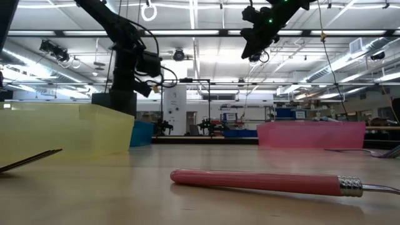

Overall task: Sort silverware by color (type)
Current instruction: Put the blue fork into the blue bin, then put the pink fork into the red bin

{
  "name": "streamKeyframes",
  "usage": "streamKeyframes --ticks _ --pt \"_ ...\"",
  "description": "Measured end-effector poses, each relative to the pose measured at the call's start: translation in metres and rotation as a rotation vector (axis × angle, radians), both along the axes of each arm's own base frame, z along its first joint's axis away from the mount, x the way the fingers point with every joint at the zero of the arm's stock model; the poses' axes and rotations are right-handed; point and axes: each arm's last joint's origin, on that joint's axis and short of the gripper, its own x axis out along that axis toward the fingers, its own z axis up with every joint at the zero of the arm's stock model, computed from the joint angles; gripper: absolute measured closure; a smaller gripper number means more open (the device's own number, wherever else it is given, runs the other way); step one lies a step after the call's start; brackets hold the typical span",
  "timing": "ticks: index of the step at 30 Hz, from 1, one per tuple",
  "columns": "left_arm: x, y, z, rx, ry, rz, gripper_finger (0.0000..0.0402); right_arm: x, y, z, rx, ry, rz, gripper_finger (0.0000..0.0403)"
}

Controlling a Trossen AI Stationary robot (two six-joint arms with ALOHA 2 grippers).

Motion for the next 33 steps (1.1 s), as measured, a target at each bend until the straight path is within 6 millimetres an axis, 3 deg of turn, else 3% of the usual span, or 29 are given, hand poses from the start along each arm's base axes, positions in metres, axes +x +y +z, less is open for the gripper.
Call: streamKeyframes --ticks 11,19,24,33 --pt "0.002 0.001 -0.003 0.003 -0.004 0.000 0.0325 -0.009 0.005 0.006 -0.002 0.011 0.004 0.0308" --pt "0.016 -0.001 -0.002 0.063 -0.066 -0.043 0.0289 -0.016 0.012 0.010 0.004 0.026 0.017 0.0304" --pt "0.034 -0.013 0.007 0.091 -0.113 -0.081 0.0287 -0.025 0.023 0.007 0.105 0.017 -0.021 0.0304" --pt "0.076 -0.052 0.032 0.130 -0.187 -0.257 0.0287 -0.048 0.051 -0.003 0.406 0.047 -0.080 0.0304"
